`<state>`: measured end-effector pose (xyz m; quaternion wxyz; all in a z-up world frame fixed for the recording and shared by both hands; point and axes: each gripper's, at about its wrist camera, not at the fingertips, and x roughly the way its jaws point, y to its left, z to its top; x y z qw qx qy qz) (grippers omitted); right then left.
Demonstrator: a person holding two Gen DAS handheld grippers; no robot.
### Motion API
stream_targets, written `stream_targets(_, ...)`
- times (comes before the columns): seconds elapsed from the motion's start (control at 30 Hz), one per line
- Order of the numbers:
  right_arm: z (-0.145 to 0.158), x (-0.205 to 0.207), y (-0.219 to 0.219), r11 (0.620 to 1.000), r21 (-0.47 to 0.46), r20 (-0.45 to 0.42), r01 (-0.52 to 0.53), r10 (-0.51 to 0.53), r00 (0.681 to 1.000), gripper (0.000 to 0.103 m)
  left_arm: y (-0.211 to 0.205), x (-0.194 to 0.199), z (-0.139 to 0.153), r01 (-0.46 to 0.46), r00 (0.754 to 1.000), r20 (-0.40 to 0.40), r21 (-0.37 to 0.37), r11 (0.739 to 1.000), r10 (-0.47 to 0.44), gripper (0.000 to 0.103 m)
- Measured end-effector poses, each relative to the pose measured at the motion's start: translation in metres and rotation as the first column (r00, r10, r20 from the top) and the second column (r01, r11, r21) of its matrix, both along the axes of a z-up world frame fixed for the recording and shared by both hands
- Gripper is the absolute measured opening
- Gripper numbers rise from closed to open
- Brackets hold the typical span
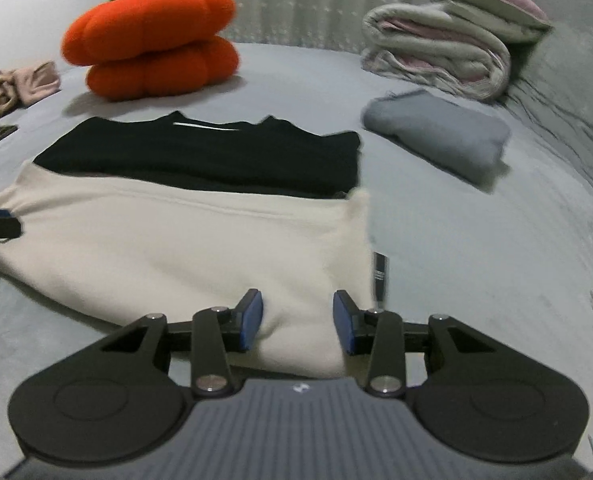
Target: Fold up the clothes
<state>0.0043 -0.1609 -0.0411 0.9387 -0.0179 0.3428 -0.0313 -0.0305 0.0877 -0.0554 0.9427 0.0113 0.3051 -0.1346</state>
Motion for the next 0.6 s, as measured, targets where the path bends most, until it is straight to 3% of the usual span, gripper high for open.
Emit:
stream_targets(0.17,0.011,-0.008,-0.012,0.997,0.066,-0.017,0.038,-0.037,0.999,0.040,0.018,-0.006,0.008,-0.010,1.000,-0.020,-0.036,0.999,0.010,0.033)
stream_targets(0.27,0.021,-0.013,-0.026,0.991,0.092,-0.012,0.095,-0.094,0.996,0.044,0.029,-0.005,0.013,-0.060,0.997,-0.058,-0.056,0.997,0.057,0.047)
stream_targets(0.33,0.025,-0.017,-0.039,0.978,0.164,-0.023,0.129,-0.127,0.992,0.047,0.042,0.000,0.013,-0.105,0.988,-0.126,-0.118,0.987,0.090,0.047)
stream_targets(0.5,0.024,-0.022,-0.067,0.902,0.381,-0.090,0.202,-0.182,0.979,0.047,0.073,0.009,0.009,-0.216,0.946,-0.305,-0.339,0.916,0.110,0.049)
stream_targets(0.6,0.023,-0.023,-0.076,0.845,0.485,-0.121,0.226,-0.192,0.974,0.047,0.081,0.010,0.005,-0.248,0.926,-0.366,-0.412,0.877,0.090,0.049)
